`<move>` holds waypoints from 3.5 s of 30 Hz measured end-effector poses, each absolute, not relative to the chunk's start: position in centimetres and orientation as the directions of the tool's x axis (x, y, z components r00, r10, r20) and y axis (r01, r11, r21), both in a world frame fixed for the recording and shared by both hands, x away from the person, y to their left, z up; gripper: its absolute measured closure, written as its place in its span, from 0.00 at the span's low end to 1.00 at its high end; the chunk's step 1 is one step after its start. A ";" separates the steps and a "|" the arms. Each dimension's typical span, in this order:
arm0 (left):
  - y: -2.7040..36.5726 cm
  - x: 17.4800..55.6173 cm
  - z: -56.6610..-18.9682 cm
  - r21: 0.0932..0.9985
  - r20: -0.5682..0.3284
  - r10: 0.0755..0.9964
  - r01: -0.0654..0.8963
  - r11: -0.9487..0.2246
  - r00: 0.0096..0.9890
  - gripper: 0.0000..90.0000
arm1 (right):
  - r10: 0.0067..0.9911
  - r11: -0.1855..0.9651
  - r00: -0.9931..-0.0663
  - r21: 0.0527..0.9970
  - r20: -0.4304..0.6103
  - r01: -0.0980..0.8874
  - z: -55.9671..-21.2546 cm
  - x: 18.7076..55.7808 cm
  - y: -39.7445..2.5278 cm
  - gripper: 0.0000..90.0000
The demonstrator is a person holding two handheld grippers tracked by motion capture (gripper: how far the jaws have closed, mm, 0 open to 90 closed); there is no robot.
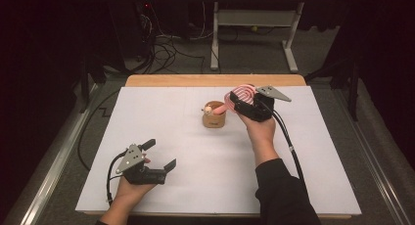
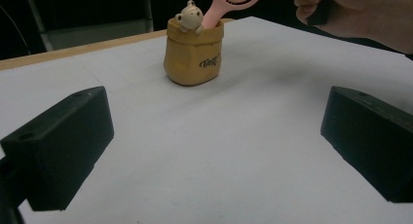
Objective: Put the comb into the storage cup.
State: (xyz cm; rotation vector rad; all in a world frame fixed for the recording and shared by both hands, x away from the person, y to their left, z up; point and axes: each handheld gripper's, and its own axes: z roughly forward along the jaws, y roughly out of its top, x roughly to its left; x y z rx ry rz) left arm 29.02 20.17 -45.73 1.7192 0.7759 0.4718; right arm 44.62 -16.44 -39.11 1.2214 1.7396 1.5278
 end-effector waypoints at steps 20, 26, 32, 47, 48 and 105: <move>20.2 29.0 -45.7 0.956 -0.076 0.706 0.253 -0.150 0.704 0.00 | 0.871 -0.047 -0.450 0.947 0.195 0.319 -39.3 45.0 -16.9 0.09; 20.1 29.0 -45.7 0.956 -0.075 0.706 0.253 -0.151 0.705 0.00 | 0.875 -0.044 -0.445 0.946 0.191 0.320 -39.2 45.0 -17.0 0.01; 20.1 29.0 -45.7 0.955 -0.074 0.707 0.253 -0.151 0.703 0.00 | 0.870 -0.016 -0.463 0.950 0.166 0.311 -39.0 44.9 -17.0 0.00; 20.1 29.1 -45.7 0.950 -0.086 0.703 0.271 -0.156 0.706 0.00 | 0.876 0.015 -0.467 0.958 0.126 0.287 -38.2 44.2 -17.5 0.00; 20.1 29.1 -45.7 0.950 -0.086 0.703 0.271 -0.155 0.706 0.00 | 0.876 0.018 -0.467 0.957 0.124 0.288 -38.1 44.2 -17.5 0.00; 21.4 29.0 -45.6 0.947 -0.062 0.737 0.273 -0.170 0.673 0.00 | 0.898 0.050 -0.439 0.982 0.035 0.180 -45.0 25.9 -30.2 0.00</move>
